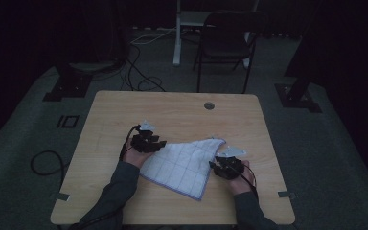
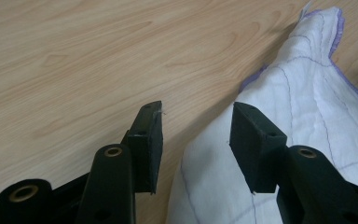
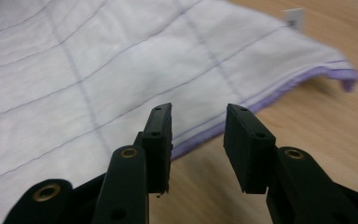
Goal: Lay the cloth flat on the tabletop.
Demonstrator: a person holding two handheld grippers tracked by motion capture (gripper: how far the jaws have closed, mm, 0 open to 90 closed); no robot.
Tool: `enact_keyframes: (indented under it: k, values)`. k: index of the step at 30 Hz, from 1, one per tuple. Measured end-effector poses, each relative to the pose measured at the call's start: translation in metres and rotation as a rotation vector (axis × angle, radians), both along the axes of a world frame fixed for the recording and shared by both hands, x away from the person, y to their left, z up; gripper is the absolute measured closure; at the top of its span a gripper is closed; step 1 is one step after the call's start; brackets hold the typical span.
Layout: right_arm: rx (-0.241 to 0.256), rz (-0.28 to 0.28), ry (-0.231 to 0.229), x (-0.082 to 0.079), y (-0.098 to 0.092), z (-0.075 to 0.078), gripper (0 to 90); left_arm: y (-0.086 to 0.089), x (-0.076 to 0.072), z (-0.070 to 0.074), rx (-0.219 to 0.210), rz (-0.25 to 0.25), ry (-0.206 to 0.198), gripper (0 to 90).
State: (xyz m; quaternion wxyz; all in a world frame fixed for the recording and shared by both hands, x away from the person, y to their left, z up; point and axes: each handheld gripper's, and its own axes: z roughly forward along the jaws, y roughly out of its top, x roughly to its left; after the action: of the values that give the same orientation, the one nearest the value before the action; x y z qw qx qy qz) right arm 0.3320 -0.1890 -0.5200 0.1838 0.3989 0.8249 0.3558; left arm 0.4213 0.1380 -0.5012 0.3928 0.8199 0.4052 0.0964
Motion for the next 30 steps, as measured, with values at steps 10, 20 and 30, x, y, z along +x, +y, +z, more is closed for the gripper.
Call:
enact_keyframes:
  k: [10,20,30]
  values:
    - [0.002,0.047,0.041,-0.007,0.013,-0.012,61.2,-0.014,0.012,-0.009,-0.017,-0.037,0.037,50.0]
    - [-0.005,0.046,0.066,-0.008,0.012,-0.018,61.6,-0.020,0.019,-0.016,0.020,-0.050,0.124,58.4]
    - [0.005,0.043,0.067,-0.008,0.012,-0.019,62.7,-0.032,-0.002,0.003,0.088,-0.093,0.023,87.9]
